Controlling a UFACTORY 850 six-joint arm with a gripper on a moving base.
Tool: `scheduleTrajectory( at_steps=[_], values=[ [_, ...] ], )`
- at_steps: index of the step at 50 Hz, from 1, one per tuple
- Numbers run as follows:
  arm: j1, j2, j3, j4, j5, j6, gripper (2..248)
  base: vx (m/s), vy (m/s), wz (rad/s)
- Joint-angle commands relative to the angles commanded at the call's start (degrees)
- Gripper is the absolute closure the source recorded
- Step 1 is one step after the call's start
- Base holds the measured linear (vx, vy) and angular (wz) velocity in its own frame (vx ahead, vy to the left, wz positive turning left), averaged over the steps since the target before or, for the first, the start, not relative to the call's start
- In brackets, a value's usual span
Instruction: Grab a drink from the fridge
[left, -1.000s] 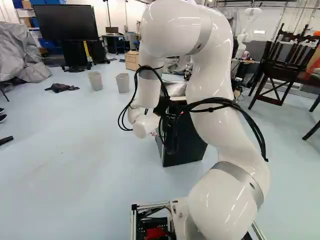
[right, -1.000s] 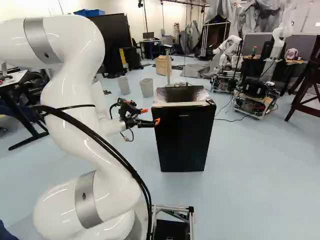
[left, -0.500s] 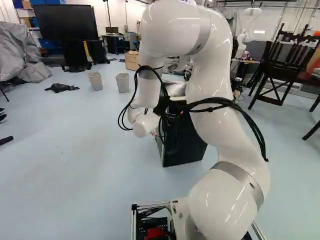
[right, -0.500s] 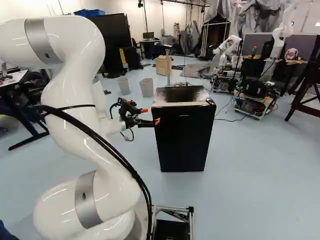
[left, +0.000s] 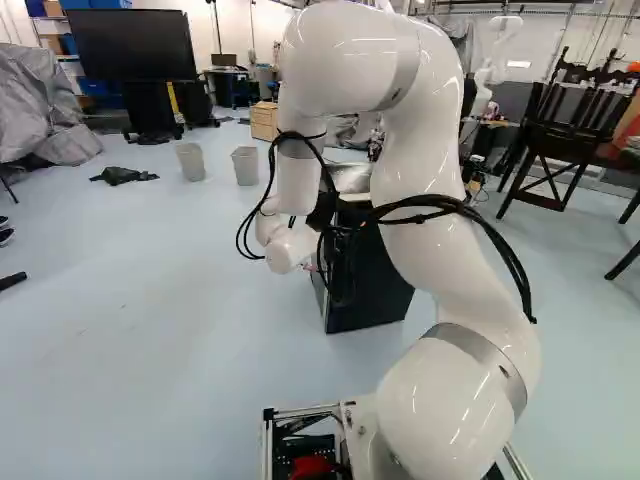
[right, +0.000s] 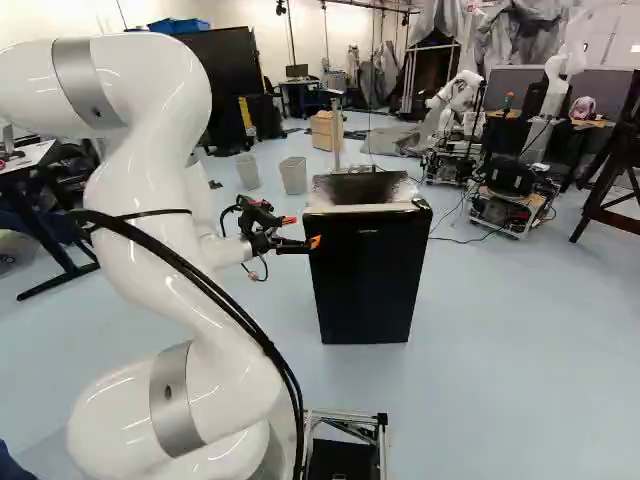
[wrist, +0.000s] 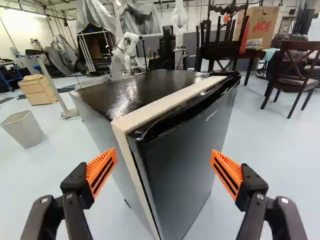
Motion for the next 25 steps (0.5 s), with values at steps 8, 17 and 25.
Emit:
scheduleTrajectory(
  at_steps=[8,17,25],
  values=[
    [-0.14,-0.01,-0.02,0.00,0.17,0.00,3,0.000,0.000,0.000],
    [-0.36,-0.02,-0.03,0.00,0.54,0.00,3,0.000,0.000,0.000],
    [-0.56,-0.03,-0.05,0.00,0.90,0.00,3,0.000,0.000,0.000]
  ],
)
